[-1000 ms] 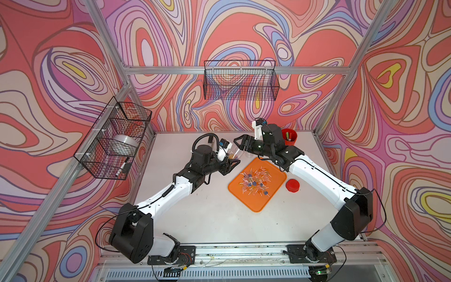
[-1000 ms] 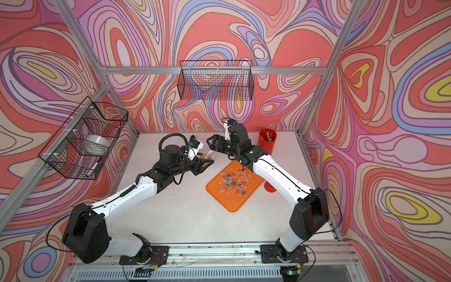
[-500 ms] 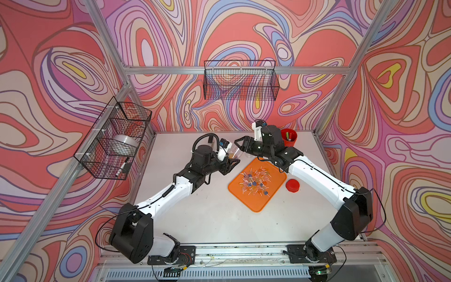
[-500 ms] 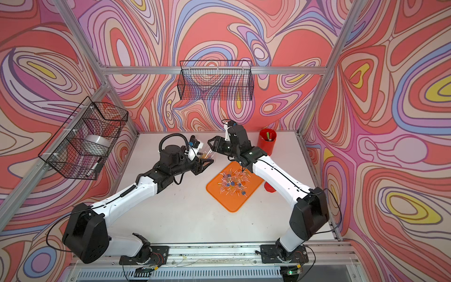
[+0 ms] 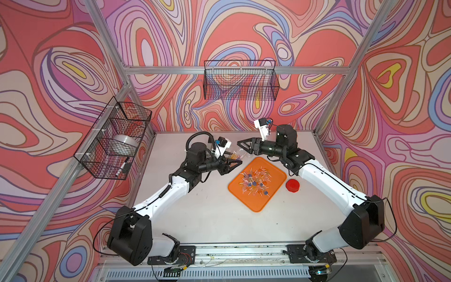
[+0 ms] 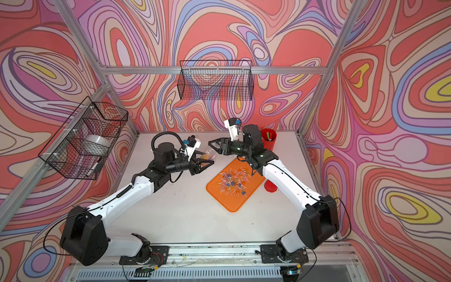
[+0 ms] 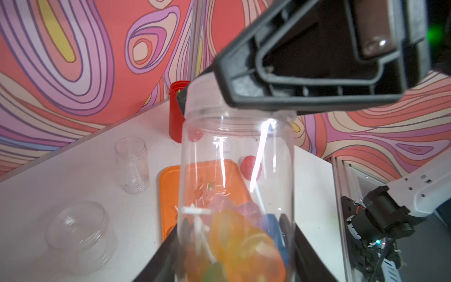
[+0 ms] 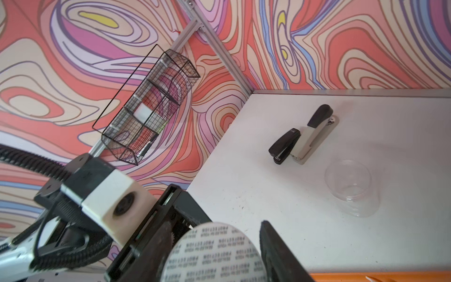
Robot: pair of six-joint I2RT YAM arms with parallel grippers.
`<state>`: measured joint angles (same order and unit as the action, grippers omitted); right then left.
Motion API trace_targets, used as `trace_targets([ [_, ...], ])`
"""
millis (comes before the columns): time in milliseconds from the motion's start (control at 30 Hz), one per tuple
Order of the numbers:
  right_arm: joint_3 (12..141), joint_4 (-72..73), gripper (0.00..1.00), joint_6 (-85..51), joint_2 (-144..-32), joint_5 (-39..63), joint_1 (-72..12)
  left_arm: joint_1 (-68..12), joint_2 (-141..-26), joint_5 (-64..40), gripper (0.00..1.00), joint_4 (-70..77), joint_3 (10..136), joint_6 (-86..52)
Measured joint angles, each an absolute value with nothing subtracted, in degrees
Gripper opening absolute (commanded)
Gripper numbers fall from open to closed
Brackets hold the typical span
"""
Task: Pour the candies out of the jar
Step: Unscrew the lid from the jar.
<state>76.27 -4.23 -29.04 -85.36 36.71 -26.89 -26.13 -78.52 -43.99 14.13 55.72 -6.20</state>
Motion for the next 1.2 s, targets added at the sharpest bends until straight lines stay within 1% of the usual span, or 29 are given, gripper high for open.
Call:
trace_targets([
  [133, 76.05, -2.68, 0.31, -26.74, -84.6, 40.23, -26.28, -25.87, -78.41, -47.37, 0.0, 15.99, 55.79, -8.43],
  [233, 76.05, -2.31, 0.42, -26.5, -84.58, 40.71, -26.17, -25.87, -78.41, -47.75, 0.0, 16.16, 55.83, -9.06],
  [267, 76.05, -2.35, 0.51, -26.59, -84.58, 40.53, -26.17, -25.87, -78.41, -47.7, 0.0, 16.14, 55.83, -9.08],
  [333, 76.31, -3.03, 0.73, -27.22, -84.58, 39.46, -26.24, -25.87, -78.39, -47.29, 0.0, 15.92, 55.83, -8.99],
  [433, 77.71, -4.73, 0.96, -28.93, -84.64, 35.24, -26.68, -26.46, -78.26, -46.22, 0.0, 14.83, 55.83, -7.99],
  [467, 78.24, -5.34, 0.98, -29.19, -84.64, 33.82, -26.72, -26.72, -78.08, -45.43, 0.0, 14.41, 55.83, -7.62],
  [633, 81.97, -10.13, 0.98, -31.55, -84.9, 25.02, -26.33, -27.79, -76.71, -39.13, 0.0, 13.08, 55.81, -5.48],
  [667, 82.76, -11.05, 0.97, -31.77, -85.19, 23.99, -26.3, -28.12, -76.49, -37.67, 0.0, 13.04, 55.79, -4.97],
  [733, 84.49, -12.6, 0.89, -32.64, -86.35, 22.06, -26.28, -29.39, -76.01, -33.87, 0.0, 13.02, 55.72, -3.36],
  [833, 85.21, -13.8, 0.82, -34.46, -88.05, 21.63, -26.28, -31.7, -75.92, -28.58, 0.0, 12.64, 55.72, -0.62],
  [967, 84.71, -13.69, 0.76, -37.26, -89.38, 21.98, -26.57, -33.95, -75.92, -23.0, 0.0, 11.11, 55.72, 2.5],
  [1200, 82.37, -13.3, 0.76, -40.01, -89.38, 21.96, -28.51, -34.52, -76.03, -17.63, 0.0, 8.88, 55.72, 4.84],
])
